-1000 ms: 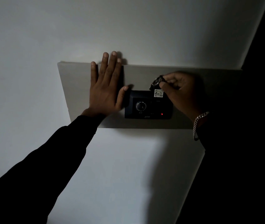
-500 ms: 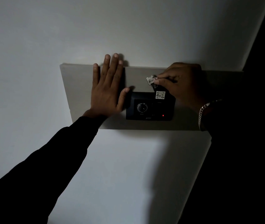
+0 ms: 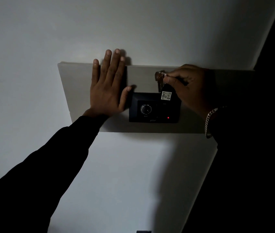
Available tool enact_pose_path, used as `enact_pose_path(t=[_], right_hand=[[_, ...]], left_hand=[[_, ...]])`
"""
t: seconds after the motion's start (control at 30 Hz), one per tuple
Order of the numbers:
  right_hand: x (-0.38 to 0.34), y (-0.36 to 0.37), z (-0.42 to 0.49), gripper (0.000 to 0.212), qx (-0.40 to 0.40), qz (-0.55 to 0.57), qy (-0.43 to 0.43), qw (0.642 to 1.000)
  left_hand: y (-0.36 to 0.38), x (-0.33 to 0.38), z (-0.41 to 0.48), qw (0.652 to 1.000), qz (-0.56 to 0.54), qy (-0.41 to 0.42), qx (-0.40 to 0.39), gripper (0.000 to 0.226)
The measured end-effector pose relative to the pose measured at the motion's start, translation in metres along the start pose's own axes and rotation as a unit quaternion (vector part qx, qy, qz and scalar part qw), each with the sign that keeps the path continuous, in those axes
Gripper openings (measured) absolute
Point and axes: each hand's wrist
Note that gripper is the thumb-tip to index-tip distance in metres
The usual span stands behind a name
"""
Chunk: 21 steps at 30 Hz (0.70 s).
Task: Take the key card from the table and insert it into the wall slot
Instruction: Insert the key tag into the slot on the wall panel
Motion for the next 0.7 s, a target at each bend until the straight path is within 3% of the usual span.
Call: enact_pose_path(t=[0.5, 0.7], right_hand=[[0.011, 0.009, -0.006, 0.012, -0.006, 0.0, -0.046, 0.999], [0.014, 0.012, -0.01, 0.012, 0.026, 0.008, -0.056, 0.998]], left_hand=[[-0.003, 0.001, 0.0, 1.0, 0.006, 0.005, -0.008, 0.072], [0.003, -0.002, -0.003, 1.0, 0.022, 0.008, 0.003, 0.071]])
Point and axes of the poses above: each hand's wrist, its own z-axis towards the middle knuckle, its own y-axis out of the palm, x = y × z, and after that the axes turned 6 degrees about z, right-handed
